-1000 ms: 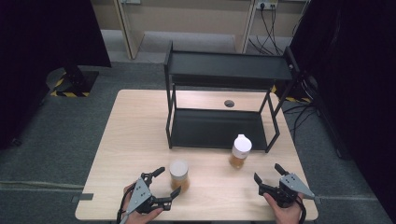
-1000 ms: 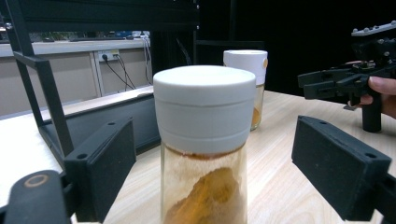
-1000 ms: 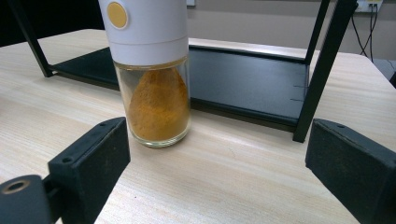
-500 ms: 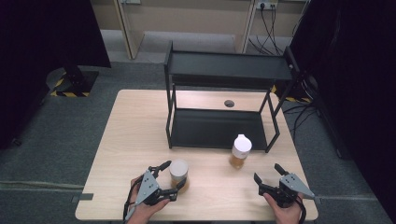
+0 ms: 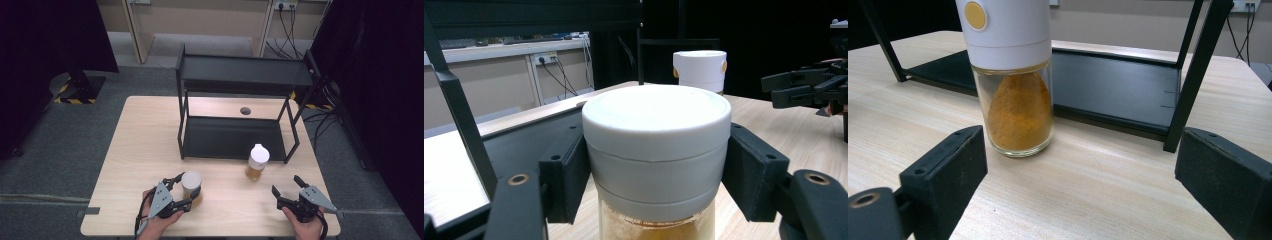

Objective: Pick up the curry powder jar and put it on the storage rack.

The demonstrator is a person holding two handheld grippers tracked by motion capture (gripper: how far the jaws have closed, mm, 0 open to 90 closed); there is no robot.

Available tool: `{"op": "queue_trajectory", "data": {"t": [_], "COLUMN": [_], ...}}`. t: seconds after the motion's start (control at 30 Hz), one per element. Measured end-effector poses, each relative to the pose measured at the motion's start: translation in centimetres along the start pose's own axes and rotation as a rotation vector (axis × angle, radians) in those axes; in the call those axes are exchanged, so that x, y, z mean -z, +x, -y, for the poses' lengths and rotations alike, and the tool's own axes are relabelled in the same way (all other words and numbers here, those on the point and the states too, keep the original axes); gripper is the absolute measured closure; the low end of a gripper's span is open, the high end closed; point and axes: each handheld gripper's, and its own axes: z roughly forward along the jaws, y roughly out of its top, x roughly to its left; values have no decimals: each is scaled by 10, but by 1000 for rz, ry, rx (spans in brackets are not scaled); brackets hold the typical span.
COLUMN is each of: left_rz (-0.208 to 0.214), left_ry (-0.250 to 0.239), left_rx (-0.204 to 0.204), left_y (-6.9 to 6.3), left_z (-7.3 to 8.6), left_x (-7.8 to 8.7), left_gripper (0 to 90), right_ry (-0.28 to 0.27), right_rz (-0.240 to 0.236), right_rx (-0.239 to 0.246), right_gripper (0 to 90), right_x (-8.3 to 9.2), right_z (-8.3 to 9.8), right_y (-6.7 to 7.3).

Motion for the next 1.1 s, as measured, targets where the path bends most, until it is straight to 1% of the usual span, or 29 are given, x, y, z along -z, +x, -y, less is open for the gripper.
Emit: {"op": "queue_trajectory", "data": {"t": [0.13, 0.23, 0.27, 0.63, 0.77, 1.1], "left_rz": [-10, -12, -14, -61, -81, -118], "left_ry": [8, 4, -2, -47, -57, -88], "left_rx": [-1, 9, 14, -2, -10, -14], "left_y": [-2, -2, -3, -8, -9, -8], "left_z": [-2, -3, -5, -24, -32, -47], "left_x": [0, 1, 1, 2, 1, -2], "left_gripper": [334, 334, 334, 334, 334, 335], "right_ry": [0, 0, 1, 2, 2, 1], "right_rz": [-1, -1, -1, 0, 0, 0], "right_rx": [1, 1, 1, -1, 0, -1], "right_gripper": [69, 69, 69, 69, 69, 69], "right_x": [0, 0, 0, 0, 0, 0], "right_z": [0, 0, 0, 0, 0, 0], "right_y": [0, 0, 0, 0, 0, 0]}}
